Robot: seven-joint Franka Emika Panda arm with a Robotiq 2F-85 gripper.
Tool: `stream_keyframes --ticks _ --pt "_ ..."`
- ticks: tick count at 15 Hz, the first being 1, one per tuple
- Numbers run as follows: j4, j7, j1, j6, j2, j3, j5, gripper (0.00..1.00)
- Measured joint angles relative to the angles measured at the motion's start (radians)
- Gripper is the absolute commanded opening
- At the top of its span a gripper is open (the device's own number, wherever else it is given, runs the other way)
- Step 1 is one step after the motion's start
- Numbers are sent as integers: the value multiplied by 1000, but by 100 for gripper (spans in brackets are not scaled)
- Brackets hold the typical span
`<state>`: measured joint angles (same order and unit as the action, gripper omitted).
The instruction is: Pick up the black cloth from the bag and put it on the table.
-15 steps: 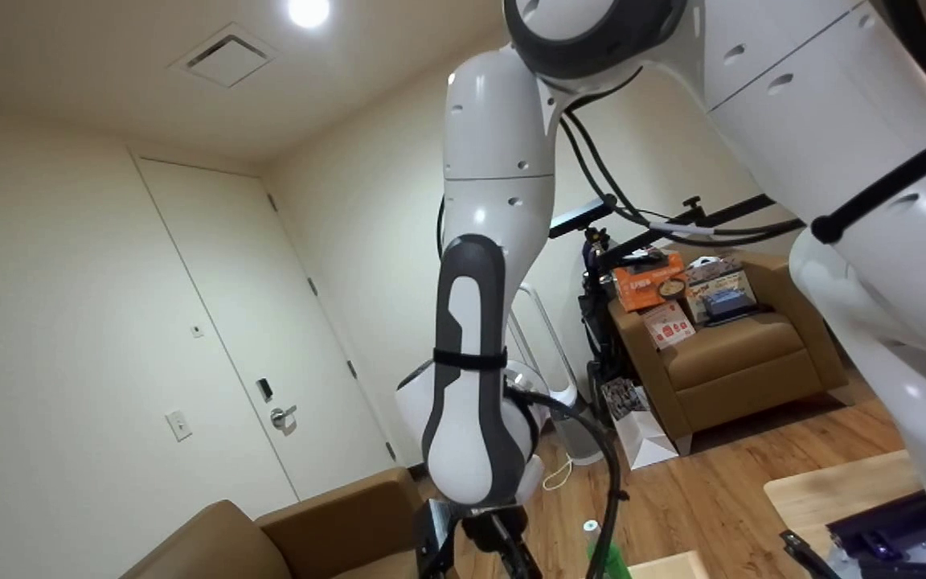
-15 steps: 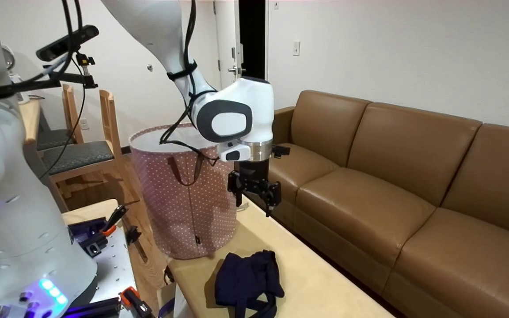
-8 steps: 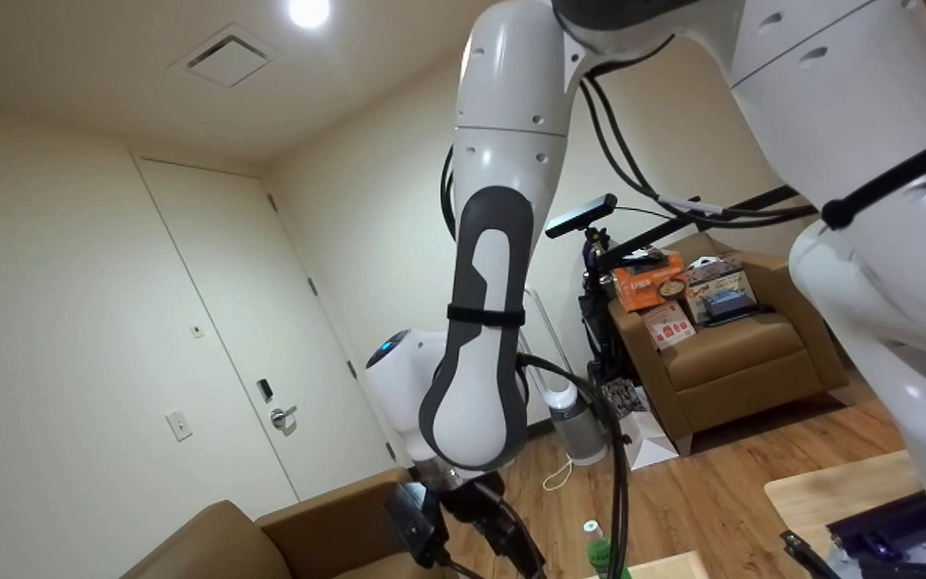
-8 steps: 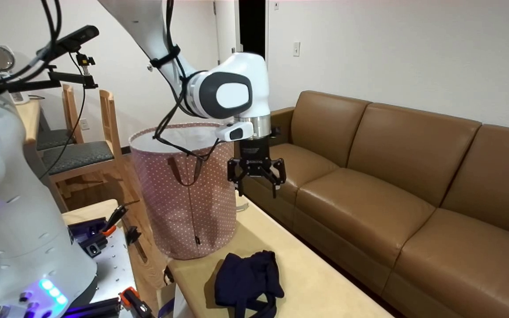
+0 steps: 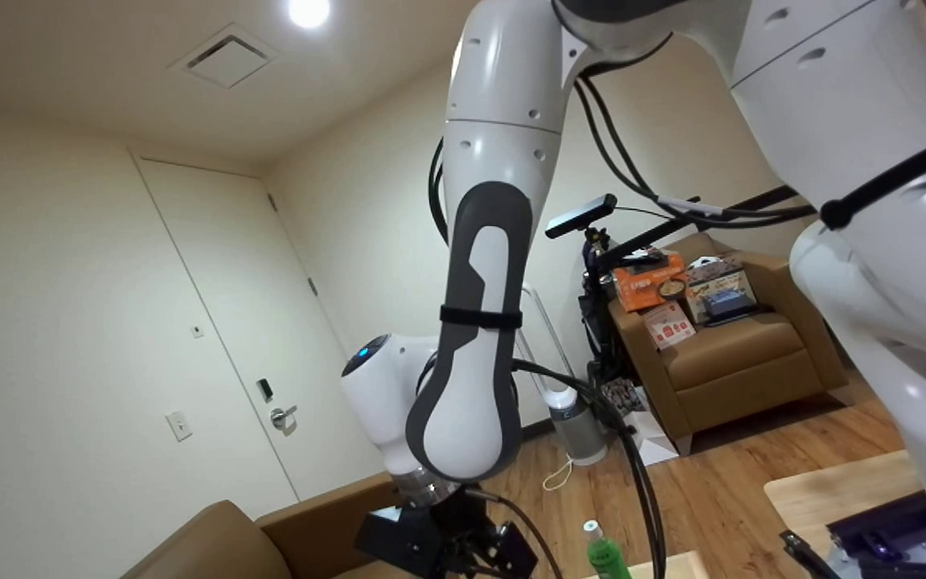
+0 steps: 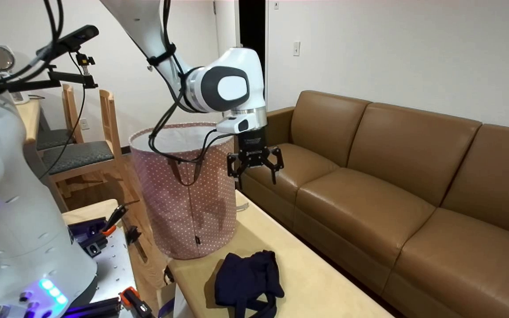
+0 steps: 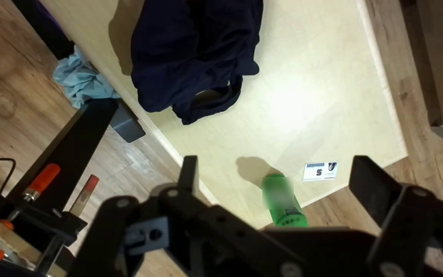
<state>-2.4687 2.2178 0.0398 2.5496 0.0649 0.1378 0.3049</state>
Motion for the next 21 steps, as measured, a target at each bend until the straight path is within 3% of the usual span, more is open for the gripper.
stream_keyframes --ticks 3,7,14,18,21 --pt "0 0 0 0 -3 -9 -19 100" --pt "15 -100 1 -4 -2 -30 58 100" --pt "77 -401 5 -41 -21 -87 89 100" --pt "85 -445 7 -41 -23 -102 89 100" --pt "81 -589 7 -29 -29 -108 90 100"
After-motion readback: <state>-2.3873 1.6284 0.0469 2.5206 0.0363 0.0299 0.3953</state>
